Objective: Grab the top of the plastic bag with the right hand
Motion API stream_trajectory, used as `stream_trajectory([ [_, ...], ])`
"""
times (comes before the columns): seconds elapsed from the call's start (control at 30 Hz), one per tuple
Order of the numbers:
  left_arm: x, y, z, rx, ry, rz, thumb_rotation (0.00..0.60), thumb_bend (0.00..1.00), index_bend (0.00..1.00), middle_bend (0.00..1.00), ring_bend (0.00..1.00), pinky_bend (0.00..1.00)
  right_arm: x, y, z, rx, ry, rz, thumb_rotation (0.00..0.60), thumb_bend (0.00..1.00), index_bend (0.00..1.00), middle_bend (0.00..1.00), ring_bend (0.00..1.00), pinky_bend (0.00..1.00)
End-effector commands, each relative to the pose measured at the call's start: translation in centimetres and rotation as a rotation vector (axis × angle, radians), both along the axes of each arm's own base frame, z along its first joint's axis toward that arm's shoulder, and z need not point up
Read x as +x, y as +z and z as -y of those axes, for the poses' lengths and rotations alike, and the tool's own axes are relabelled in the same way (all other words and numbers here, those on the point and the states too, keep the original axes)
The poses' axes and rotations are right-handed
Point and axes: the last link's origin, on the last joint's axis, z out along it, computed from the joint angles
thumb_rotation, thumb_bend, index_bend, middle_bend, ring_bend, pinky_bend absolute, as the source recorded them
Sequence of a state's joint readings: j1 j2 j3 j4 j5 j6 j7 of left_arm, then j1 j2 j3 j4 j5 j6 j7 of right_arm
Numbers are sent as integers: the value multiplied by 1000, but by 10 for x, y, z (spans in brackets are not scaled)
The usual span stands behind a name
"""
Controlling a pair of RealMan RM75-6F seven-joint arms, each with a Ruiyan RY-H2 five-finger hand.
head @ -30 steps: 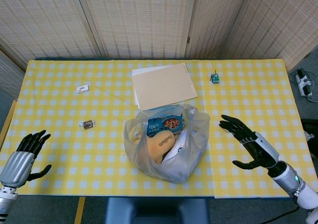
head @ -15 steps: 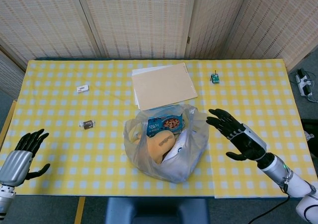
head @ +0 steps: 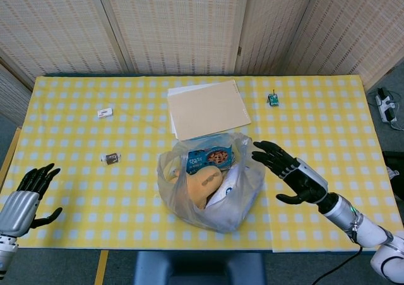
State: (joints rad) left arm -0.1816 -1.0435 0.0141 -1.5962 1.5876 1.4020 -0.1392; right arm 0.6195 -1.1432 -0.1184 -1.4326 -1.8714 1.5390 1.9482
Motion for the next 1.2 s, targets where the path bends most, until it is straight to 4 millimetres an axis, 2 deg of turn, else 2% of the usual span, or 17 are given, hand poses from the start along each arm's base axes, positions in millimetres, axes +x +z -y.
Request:
stream_trajectory([
  [0.03, 0, 1, 0, 2, -1, 1, 600, 318, 15, 51, 49, 11, 3, -2, 0, 7, 8, -7, 600, 291, 0, 3, 52, 0],
  [0.77, 1, 5, 3, 7, -16, 16, 600, 319, 15, 51, 50, 11, 27, -14, 4, 27, 46, -60, 600, 291, 0, 2, 50, 0],
  [1.2, 1, 6, 4, 10, -20, 19, 600, 318, 15, 51, 50, 11, 48, -20, 16, 22, 75, -88, 600, 292, 0, 2, 50, 0],
])
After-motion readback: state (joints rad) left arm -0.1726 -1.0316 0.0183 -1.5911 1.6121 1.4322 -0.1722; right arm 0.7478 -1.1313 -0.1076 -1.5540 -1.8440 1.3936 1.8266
